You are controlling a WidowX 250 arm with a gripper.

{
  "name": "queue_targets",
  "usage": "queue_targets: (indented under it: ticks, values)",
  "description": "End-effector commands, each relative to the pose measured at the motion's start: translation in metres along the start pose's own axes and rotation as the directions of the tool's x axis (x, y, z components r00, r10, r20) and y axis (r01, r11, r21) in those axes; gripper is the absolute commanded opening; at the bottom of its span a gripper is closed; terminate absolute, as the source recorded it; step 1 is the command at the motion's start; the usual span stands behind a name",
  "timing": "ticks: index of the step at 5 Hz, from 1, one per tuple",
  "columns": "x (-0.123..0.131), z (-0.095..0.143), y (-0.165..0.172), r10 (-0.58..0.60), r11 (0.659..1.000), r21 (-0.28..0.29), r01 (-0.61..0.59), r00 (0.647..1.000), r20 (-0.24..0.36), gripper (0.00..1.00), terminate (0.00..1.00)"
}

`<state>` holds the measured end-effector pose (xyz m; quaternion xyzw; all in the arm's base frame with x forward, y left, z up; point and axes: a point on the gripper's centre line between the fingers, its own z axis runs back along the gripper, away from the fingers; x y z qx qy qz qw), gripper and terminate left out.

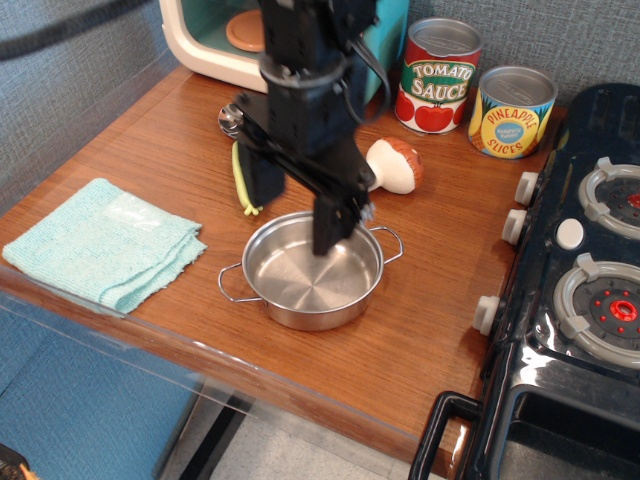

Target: Move the pot in front of the mushroom.

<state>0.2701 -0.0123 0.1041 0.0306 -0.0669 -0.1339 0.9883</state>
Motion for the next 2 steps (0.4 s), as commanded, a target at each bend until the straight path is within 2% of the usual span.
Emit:
queue_targets:
  ticks: [1,2]
  values:
    - [0.0004,0.0083,0.0193,0.102,0.995,0.004,-0.102,0.994,0.048,1.0,0.0]
    - [0.0004,0.0083,0.0193,0.102,0.995,0.004,-0.102,0.994,0.048,1.0,1.0]
